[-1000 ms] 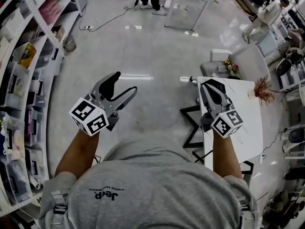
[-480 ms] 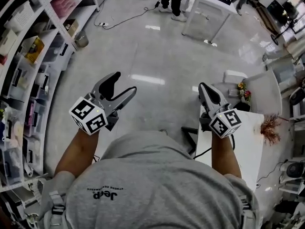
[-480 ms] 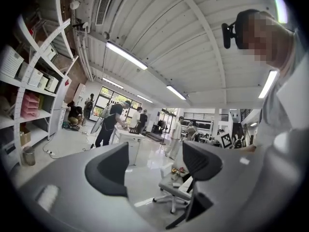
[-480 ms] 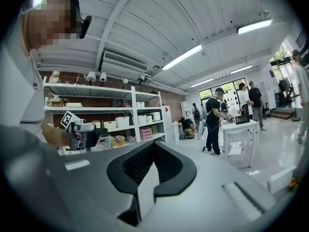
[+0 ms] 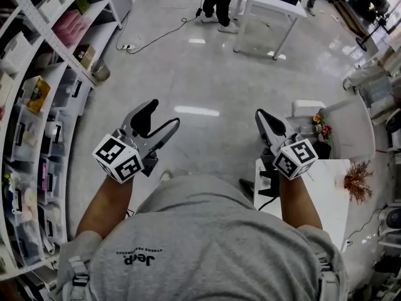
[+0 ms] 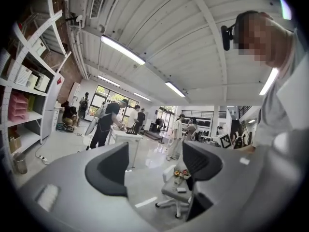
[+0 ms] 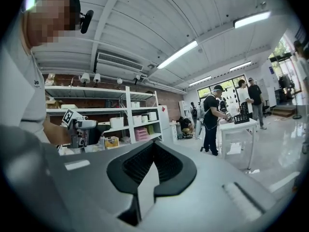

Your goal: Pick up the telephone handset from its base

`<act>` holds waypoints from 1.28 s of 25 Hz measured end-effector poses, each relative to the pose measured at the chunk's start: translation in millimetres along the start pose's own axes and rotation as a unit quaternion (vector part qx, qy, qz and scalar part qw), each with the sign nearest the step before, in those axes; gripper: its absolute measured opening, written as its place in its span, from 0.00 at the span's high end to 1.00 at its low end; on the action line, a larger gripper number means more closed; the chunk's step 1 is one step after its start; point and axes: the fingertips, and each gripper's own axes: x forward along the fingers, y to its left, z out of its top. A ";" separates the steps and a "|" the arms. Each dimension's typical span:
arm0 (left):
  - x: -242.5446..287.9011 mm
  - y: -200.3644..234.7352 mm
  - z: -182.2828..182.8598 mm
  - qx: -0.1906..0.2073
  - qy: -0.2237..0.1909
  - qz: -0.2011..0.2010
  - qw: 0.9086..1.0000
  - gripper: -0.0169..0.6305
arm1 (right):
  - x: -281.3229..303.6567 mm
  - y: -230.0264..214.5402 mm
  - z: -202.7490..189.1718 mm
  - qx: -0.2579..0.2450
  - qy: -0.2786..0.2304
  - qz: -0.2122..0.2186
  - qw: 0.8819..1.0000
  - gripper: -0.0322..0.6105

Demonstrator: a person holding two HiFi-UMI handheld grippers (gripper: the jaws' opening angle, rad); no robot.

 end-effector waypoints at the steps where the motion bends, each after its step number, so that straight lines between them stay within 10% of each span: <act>1: 6.7 6.9 1.6 0.004 0.003 -0.014 1.000 0.39 | 4.1 -3.6 0.2 -0.005 0.001 -0.013 1.000 0.95; 8: 77.4 -3.1 -5.2 0.031 0.054 -0.147 0.987 0.39 | -39.7 -35.1 4.6 -0.008 -0.015 -0.148 0.989 0.94; 17: 166.4 -140.2 -45.3 0.059 0.106 -0.315 0.941 0.39 | -197.8 -62.9 -11.8 0.003 -0.026 -0.311 0.950 0.94; 32: 220.9 -392.7 -263.9 0.183 0.330 -0.486 0.789 0.39 | -442.0 -47.9 -115.7 0.086 -0.027 -0.500 0.861 0.94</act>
